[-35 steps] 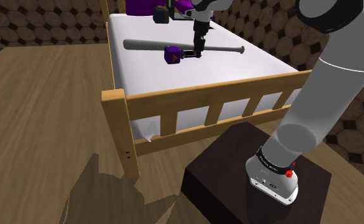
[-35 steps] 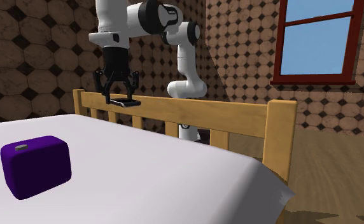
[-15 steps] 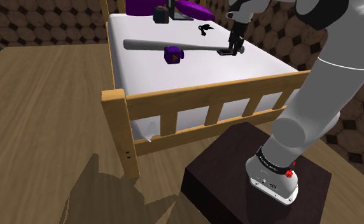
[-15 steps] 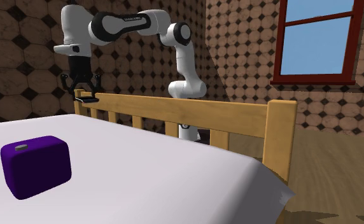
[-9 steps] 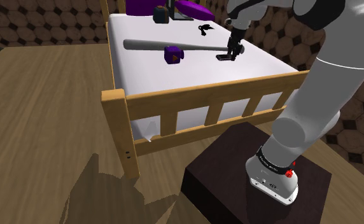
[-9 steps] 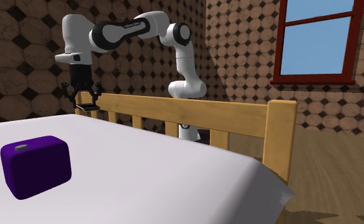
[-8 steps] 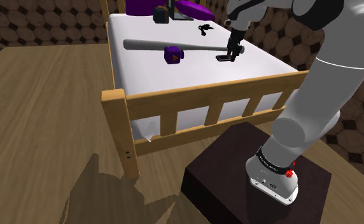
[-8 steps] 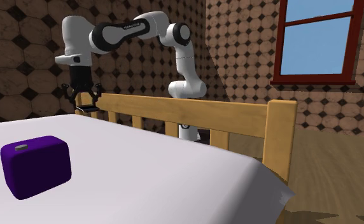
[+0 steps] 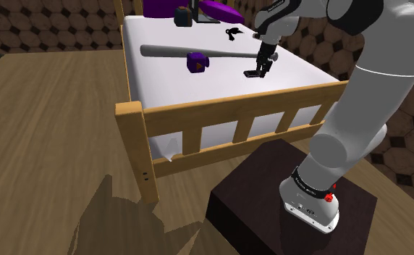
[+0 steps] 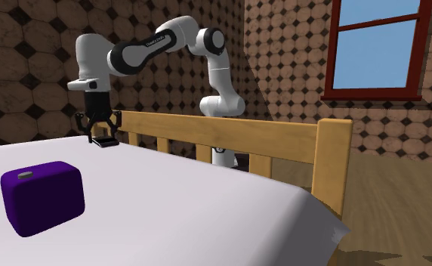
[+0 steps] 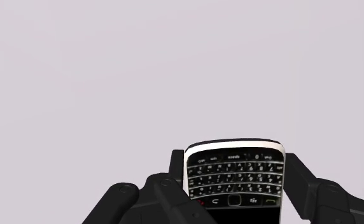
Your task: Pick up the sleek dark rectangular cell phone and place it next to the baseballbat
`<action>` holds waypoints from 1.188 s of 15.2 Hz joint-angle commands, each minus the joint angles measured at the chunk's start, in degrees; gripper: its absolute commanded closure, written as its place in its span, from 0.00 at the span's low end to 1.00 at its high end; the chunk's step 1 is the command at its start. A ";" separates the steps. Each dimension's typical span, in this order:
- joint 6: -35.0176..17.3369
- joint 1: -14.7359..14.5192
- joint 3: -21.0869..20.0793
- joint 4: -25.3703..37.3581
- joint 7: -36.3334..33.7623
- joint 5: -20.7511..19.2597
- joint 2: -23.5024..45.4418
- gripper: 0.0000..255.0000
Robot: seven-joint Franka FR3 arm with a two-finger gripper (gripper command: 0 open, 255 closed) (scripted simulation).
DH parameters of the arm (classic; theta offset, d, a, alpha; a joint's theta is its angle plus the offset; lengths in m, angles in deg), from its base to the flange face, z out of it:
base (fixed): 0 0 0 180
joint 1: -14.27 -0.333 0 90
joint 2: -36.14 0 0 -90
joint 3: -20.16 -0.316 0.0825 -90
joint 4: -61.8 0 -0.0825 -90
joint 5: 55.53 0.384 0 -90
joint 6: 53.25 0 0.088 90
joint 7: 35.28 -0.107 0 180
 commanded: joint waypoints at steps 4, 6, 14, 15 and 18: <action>-3.39 0.21 -0.23 -1.69 0.68 0.97 1.82 1.00; -4.73 0.31 -0.34 -2.33 0.96 1.38 2.60 1.00; -6.25 0.43 -0.50 -2.99 1.31 1.89 3.52 1.00; -6.25 0.43 -0.50 -2.99 1.31 1.89 3.52 1.00; -6.25 0.43 -0.50 -2.99 1.31 1.89 3.52 0.00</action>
